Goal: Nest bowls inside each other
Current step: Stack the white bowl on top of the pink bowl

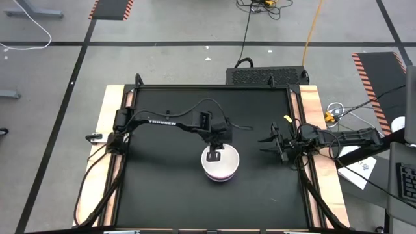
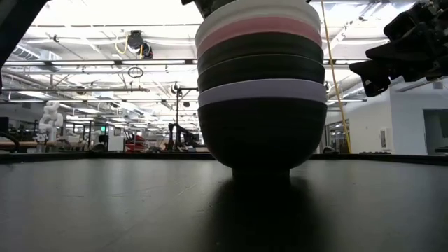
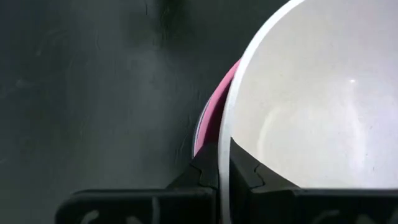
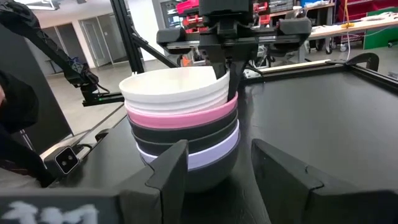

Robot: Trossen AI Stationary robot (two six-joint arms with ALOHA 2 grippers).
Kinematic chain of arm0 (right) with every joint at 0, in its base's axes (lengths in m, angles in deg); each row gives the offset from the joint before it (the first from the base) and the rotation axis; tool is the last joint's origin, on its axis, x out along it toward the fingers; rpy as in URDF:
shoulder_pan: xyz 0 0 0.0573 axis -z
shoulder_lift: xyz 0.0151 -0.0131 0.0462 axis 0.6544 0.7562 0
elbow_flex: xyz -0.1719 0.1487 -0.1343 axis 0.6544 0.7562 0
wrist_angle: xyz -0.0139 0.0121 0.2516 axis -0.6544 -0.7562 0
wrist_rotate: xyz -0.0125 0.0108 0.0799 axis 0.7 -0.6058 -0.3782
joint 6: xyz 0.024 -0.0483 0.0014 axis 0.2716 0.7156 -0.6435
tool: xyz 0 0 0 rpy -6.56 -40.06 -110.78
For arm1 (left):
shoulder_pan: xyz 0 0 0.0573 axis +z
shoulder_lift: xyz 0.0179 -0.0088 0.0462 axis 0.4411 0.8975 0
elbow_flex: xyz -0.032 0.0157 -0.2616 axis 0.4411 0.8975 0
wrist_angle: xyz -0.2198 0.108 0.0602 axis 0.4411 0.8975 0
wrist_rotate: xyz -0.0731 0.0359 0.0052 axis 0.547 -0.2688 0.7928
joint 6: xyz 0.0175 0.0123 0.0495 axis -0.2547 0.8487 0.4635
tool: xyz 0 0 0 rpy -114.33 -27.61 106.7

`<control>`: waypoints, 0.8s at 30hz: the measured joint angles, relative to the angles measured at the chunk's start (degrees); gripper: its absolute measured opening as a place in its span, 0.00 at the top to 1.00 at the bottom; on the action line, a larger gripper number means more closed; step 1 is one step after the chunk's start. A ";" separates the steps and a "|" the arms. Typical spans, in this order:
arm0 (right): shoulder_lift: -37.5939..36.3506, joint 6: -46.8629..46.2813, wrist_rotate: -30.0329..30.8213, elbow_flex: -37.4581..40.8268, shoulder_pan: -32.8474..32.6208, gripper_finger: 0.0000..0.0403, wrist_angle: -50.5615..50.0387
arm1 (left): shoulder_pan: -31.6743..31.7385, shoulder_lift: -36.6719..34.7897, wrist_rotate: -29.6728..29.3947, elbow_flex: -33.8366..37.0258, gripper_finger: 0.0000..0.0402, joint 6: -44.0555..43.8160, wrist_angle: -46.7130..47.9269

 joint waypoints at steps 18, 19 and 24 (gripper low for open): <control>0.00 0.22 0.00 0.02 0.00 0.58 -0.07 | -1.67 0.11 -3.92 -3.37 0.99 -0.22 6.19; 0.00 0.22 0.00 0.00 0.00 0.58 -0.07 | -1.67 0.11 -3.92 -3.37 0.99 -0.22 6.19; 0.00 0.22 0.00 0.01 0.01 0.58 -0.47 | -1.69 0.11 -3.89 -3.33 0.95 -0.02 5.93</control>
